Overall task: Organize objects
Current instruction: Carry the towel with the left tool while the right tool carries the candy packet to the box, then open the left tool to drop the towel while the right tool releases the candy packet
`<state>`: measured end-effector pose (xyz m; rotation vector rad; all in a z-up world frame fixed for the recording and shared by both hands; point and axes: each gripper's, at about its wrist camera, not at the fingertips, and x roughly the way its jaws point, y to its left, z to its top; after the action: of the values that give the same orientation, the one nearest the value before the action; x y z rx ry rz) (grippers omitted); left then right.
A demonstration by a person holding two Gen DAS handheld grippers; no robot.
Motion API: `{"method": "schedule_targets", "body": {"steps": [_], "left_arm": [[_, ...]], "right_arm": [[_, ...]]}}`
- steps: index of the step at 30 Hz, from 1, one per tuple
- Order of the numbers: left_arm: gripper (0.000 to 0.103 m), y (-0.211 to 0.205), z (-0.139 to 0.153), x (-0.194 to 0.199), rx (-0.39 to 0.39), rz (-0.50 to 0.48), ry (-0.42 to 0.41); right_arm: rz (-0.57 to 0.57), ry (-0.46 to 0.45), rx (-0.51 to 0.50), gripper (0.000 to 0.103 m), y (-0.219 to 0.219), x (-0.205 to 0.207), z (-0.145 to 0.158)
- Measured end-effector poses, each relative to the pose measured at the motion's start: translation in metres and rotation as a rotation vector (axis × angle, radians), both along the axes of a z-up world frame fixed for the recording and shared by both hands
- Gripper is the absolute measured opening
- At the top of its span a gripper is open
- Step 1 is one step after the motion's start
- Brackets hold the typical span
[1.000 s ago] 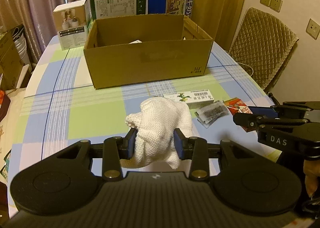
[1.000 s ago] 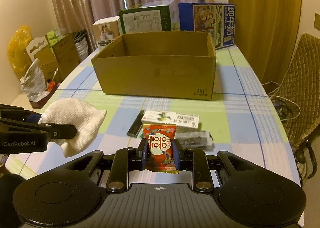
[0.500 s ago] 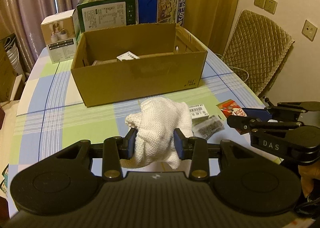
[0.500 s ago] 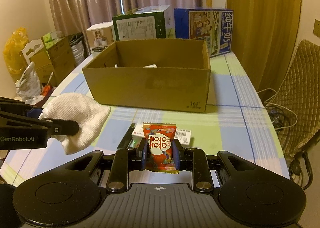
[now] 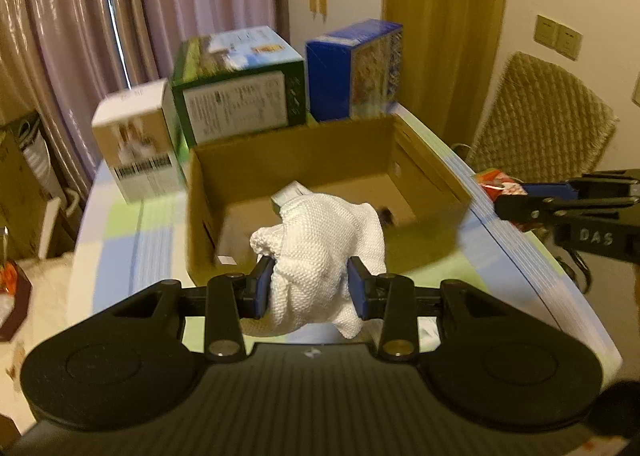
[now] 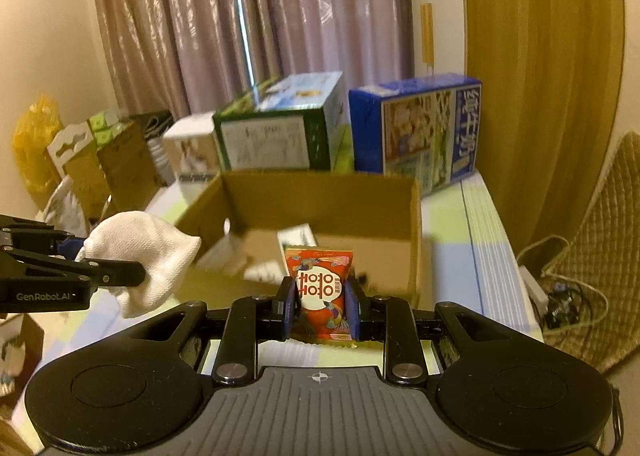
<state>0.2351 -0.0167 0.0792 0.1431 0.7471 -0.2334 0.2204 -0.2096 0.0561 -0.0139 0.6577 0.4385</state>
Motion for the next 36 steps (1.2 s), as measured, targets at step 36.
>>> {"method": "schedule_targets", "body": {"steps": [36], "left_arm": [[0.057,0.03,-0.043,0.122,-0.037,0.084,0.019]], "right_arm": [[-0.012,0.107,0.035,0.036,0.03,0.133,-0.048]]}}
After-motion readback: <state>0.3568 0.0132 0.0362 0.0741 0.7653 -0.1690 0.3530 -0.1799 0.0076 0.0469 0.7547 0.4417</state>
